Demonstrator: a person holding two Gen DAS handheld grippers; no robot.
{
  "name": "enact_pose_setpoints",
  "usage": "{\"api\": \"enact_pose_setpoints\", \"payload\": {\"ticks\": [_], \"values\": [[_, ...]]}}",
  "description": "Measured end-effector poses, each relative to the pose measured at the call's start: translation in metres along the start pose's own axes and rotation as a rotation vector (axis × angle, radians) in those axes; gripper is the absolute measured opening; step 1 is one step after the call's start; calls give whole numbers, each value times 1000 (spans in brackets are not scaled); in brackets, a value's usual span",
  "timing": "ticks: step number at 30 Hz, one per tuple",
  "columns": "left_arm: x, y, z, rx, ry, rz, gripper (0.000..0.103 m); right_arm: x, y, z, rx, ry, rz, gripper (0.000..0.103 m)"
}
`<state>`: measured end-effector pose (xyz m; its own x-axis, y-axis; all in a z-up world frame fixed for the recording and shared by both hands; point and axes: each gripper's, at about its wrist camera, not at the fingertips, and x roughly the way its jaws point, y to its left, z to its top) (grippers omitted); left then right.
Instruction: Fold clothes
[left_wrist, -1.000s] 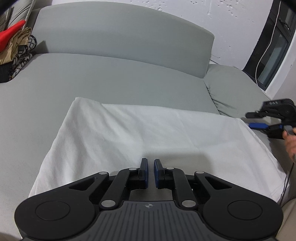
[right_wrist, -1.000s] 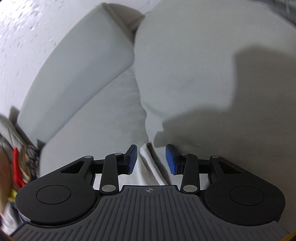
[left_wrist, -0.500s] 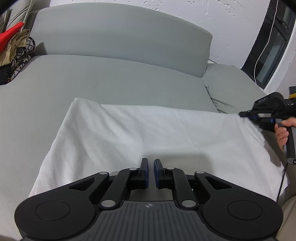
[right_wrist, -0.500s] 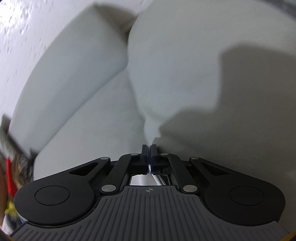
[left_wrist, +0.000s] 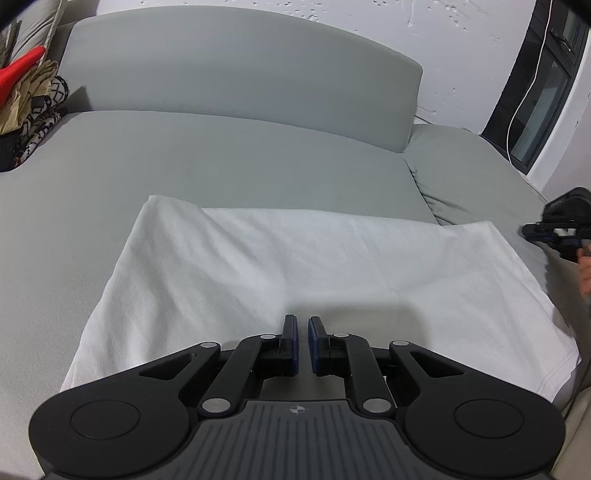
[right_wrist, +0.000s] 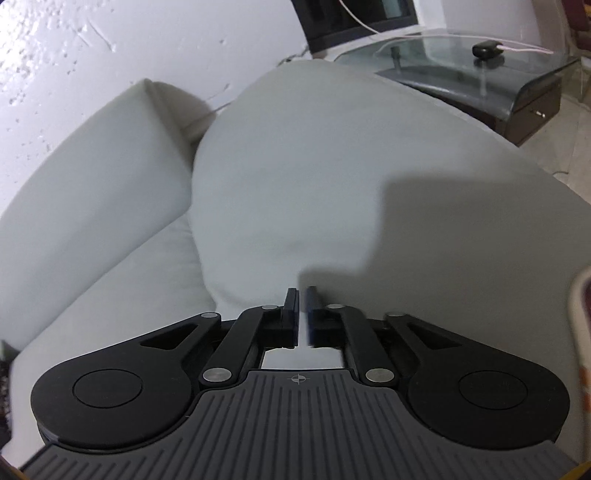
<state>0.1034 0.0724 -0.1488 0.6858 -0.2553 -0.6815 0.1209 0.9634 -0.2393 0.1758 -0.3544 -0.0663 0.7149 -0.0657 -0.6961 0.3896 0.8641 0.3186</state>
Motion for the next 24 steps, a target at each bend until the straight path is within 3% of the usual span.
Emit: {"api": "enact_pose_setpoints", "payload": {"ticks": [6, 9, 12, 15, 17, 19, 21, 24], "values": [[-5, 0, -1, 10, -12, -4, 14, -53, 21, -50, -228, 136, 139, 39], [-21, -4, -2, 3, 4, -2, 10, -85, 30, -77, -316, 171, 200, 42], [-55, -13, -3, -16, 52, -2, 11, -117, 24, -93, -312, 212, 265, 51], [-98, -31, -11, 13, 78, -15, 13, -140, 12, -103, -288, 254, 322, 52], [-124, -42, -18, 30, 87, -51, 22, -153, 7, -112, -296, 268, 342, 54], [-136, -50, -28, 70, 109, -63, 25, -160, 7, -119, -317, 275, 351, 55], [-132, -56, -35, 106, 105, -17, 25, -153, 17, -124, -351, 277, 343, 55], [-111, -56, -37, 108, 35, 59, 23, -136, 34, -133, -378, 296, 335, 54]]}}
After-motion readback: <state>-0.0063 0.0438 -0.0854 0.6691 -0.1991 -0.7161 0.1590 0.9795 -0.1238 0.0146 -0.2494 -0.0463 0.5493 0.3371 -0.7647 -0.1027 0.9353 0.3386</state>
